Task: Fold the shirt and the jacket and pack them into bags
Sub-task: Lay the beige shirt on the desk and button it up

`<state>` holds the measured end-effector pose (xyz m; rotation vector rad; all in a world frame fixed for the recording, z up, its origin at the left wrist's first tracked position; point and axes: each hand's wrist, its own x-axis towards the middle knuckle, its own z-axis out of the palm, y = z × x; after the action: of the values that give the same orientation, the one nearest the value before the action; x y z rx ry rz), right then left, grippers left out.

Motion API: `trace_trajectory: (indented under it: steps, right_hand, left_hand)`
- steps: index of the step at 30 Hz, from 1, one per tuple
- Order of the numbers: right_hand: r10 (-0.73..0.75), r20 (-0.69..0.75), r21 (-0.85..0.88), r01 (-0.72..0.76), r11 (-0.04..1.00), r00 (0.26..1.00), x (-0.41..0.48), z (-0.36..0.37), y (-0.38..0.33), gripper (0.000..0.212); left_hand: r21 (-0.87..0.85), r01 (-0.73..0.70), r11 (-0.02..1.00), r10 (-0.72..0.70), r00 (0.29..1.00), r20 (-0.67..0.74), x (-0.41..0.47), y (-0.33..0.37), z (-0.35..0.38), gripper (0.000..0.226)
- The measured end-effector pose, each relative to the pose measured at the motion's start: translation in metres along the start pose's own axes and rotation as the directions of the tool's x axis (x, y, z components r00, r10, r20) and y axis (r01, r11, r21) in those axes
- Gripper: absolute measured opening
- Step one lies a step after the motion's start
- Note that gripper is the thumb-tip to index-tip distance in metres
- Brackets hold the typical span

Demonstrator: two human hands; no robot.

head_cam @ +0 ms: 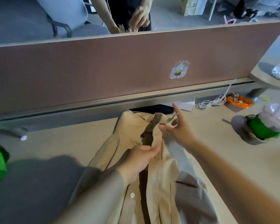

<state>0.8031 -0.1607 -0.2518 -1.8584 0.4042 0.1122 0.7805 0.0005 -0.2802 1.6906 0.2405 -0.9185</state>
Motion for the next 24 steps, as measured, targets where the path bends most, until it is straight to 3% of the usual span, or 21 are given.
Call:
trace_trajectory:
  steps: [4, 8, 12, 15, 17, 19, 21, 24]
  right_hand:
    - [0.028, 0.006, -0.189, -0.027, 0.982, 1.000, 0.037, 0.004, -0.008, 0.013]
    - [0.168, 0.051, 0.061, -0.171, 0.983, 0.984, 0.052, 0.006, -0.017, 0.019]
    - [0.269, 0.024, -0.040, -0.268, 0.963, 0.963, 0.062, 0.014, -0.007, 0.015]
    - [0.282, 0.032, 0.012, -0.282, 0.959, 0.959, 0.058, 0.019, -0.002, 0.015]
    - [0.234, -0.013, 0.028, -0.233, 0.972, 0.972, 0.052, 0.018, -0.004, 0.024]
    - [0.093, -0.250, -0.157, -0.135, 0.978, 0.964, 0.039, 0.015, -0.009, 0.029]
    - [-0.111, -0.435, -0.316, -0.036, 0.948, 0.893, 0.013, 0.014, -0.016, 0.019]
    - [-0.184, -0.337, -0.296, 0.081, 0.952, 0.923, -0.031, 0.027, -0.015, 0.003]
  left_hand:
    - [0.076, -0.005, 0.997, 0.002, 0.999, 0.041, 0.008, 0.003, -0.010, 0.032]
    - [0.079, -0.044, 0.996, 0.038, 0.996, 0.075, 0.017, 0.005, -0.021, 0.042]
    - [0.044, -0.056, 0.997, 0.051, 0.992, 0.117, 0.013, 0.005, -0.029, 0.026]
    - [0.036, -0.057, 0.998, 0.051, 0.990, 0.133, 0.007, -0.001, -0.033, 0.043]
    - [0.065, -0.053, 0.996, 0.043, 0.989, 0.142, 0.002, -0.006, -0.034, 0.063]
    - [0.092, -0.065, 0.994, 0.053, 0.990, 0.134, -0.003, -0.010, -0.033, 0.069]
    - [0.100, -0.095, 0.990, 0.086, 0.992, 0.095, -0.011, -0.013, -0.030, 0.060]
    - [0.063, -0.115, 0.991, 0.114, 0.993, 0.018, -0.020, -0.019, -0.026, 0.045]
